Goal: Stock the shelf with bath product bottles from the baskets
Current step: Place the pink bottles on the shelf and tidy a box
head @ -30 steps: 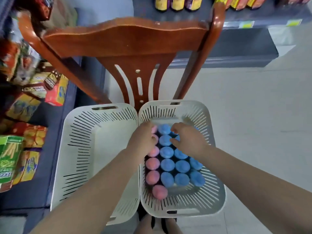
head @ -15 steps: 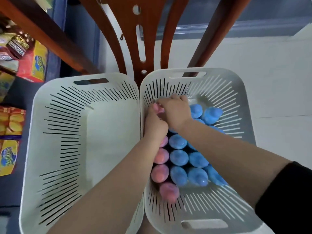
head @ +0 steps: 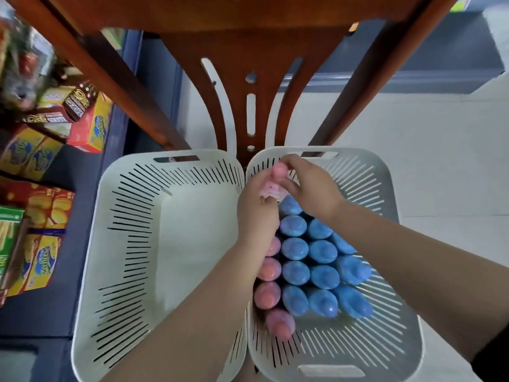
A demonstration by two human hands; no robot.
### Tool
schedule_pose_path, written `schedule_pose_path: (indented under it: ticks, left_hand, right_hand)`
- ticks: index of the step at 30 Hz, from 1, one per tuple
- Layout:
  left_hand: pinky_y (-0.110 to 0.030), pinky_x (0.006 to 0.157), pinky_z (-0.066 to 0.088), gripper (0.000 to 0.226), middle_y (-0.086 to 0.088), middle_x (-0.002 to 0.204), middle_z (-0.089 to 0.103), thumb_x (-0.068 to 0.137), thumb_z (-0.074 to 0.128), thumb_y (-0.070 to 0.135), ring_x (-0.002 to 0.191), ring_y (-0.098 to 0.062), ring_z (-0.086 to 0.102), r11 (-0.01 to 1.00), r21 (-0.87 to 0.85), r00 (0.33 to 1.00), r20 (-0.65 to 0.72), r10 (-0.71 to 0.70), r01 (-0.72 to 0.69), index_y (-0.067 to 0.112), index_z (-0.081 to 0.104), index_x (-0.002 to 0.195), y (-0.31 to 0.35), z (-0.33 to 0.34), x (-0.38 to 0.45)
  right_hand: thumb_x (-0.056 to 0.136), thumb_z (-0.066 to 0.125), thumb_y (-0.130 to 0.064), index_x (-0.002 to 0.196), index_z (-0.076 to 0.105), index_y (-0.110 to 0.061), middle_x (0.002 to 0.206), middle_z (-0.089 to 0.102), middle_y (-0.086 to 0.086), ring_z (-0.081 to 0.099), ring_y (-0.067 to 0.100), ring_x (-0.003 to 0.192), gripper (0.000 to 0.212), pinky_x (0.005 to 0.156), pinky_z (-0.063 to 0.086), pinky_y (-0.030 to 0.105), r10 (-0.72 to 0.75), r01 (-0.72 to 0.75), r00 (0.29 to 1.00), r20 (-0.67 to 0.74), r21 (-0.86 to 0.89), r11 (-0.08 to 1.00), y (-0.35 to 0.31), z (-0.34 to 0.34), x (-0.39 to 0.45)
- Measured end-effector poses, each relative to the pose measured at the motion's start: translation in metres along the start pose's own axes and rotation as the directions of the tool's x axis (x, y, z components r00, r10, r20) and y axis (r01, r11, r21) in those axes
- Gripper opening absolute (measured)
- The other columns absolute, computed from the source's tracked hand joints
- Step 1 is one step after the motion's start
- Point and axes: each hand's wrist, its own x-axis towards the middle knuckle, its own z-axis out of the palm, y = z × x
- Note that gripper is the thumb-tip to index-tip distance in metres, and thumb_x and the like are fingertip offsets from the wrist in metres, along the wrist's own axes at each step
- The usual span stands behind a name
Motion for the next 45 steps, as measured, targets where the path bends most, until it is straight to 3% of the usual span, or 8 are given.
schedule_pose_path:
  ticks: [5,10,13,16,23,28,38,45]
  left_hand:
    - [-0.023,0.093,0.043,0.047,0.008,0.115,0.06,0.08,0.052,-0.004,0.109,-0.006,0.054,0.98,0.079,0.982,0.063,0.18,-0.185,0.024,0.058,0.118,0.063,-0.037,-0.02]
    - [-0.019,0.085,0.045,0.042,0.008,0.111,0.057,0.082,0.066,0.007,0.1,-0.009,0.054,0.911,0.162,0.919,0.184,0.35,-0.379,0.018,0.055,0.121,0.141,-0.096,-0.053]
    - [-0.008,0.075,0.044,0.049,0.012,0.104,0.058,0.073,0.077,0.009,0.091,-0.002,0.057,0.94,0.044,0.929,0.175,0.327,-0.339,0.032,0.053,0.109,0.184,-0.128,-0.081]
    - [-0.015,0.07,0.05,0.048,0.015,0.094,0.063,0.067,0.08,0.014,0.082,0.0,0.061,0.945,-0.07,0.944,0.061,0.324,-0.319,0.038,0.054,0.099,0.218,-0.154,-0.113]
    - [-0.022,0.078,0.053,0.043,0.007,0.097,0.064,0.076,0.073,0.001,0.086,-0.008,0.064,0.916,-0.093,0.919,-0.11,0.38,-0.39,0.027,0.056,0.106,0.252,-0.217,-0.195]
    - [-0.019,0.075,0.053,0.04,-0.001,0.099,0.066,0.076,0.072,0.0,0.087,-0.011,0.064,0.893,-0.106,0.88,-0.258,0.4,-0.437,0.014,0.058,0.111,0.263,-0.262,-0.257]
    - [-0.024,0.071,0.055,0.036,0.003,0.105,0.066,0.08,0.072,0.013,0.086,-0.009,0.066,0.885,0.025,0.718,-0.575,0.394,-0.465,0.02,0.058,0.112,0.258,-0.368,-0.383]
    - [-0.044,0.079,0.057,0.033,-0.003,0.11,0.067,0.08,0.073,0.02,0.095,-0.026,0.067,0.901,0.027,0.587,-0.751,0.304,-0.433,0.022,0.058,0.11,0.231,-0.446,-0.482]
  right_hand:
    - [0.092,0.057,-0.025,0.111,0.055,-0.011,0.103,0.064,0.004,0.061,0.023,0.095,0.024,0.085,0.049,0.045,-0.093,0.094,0.995,-0.024,0.102,0.99,-0.055,-0.076,-0.017]
    - [0.091,0.057,-0.023,0.112,0.055,-0.014,0.101,0.063,0.0,0.06,0.022,0.096,0.022,0.084,0.05,0.043,-0.178,0.177,0.984,-0.006,0.148,0.973,-0.142,-0.157,-0.038]
    - [0.09,0.058,-0.017,0.112,0.056,-0.015,0.092,0.057,-0.015,0.056,0.011,0.091,0.022,0.08,0.044,0.014,-0.253,0.252,0.967,-0.019,0.184,0.95,-0.196,-0.198,-0.051]
    - [0.09,0.059,-0.013,0.107,0.057,-0.016,0.093,0.057,-0.012,0.055,0.007,0.089,0.018,0.075,0.038,0.007,-0.327,0.332,0.943,-0.06,0.225,0.916,-0.245,-0.229,-0.065]
    - [0.088,0.062,-0.015,0.093,0.055,-0.031,0.097,0.064,-0.006,0.062,0.013,0.097,0.017,0.092,0.046,0.028,-0.492,0.484,0.866,-0.086,0.391,0.783,-0.34,-0.261,-0.101]
    - [0.089,0.062,-0.015,0.097,0.06,-0.023,0.098,0.067,-0.006,0.063,0.005,0.091,0.012,0.08,0.046,0.012,-0.624,0.57,0.781,-0.031,0.445,0.691,-0.405,-0.26,-0.126]
    - [0.081,0.069,-0.01,0.091,0.059,-0.03,0.086,0.067,-0.011,0.064,-0.003,0.079,0.024,0.072,0.05,0.014,-0.835,0.656,0.55,0.001,0.618,0.433,-0.547,-0.217,-0.189]
    - [0.078,0.072,-0.011,0.096,0.06,-0.021,0.093,0.067,-0.008,0.065,-0.001,0.085,0.024,0.078,0.052,0.016,-0.91,0.632,0.406,0.085,0.693,0.347,-0.632,-0.157,-0.248]
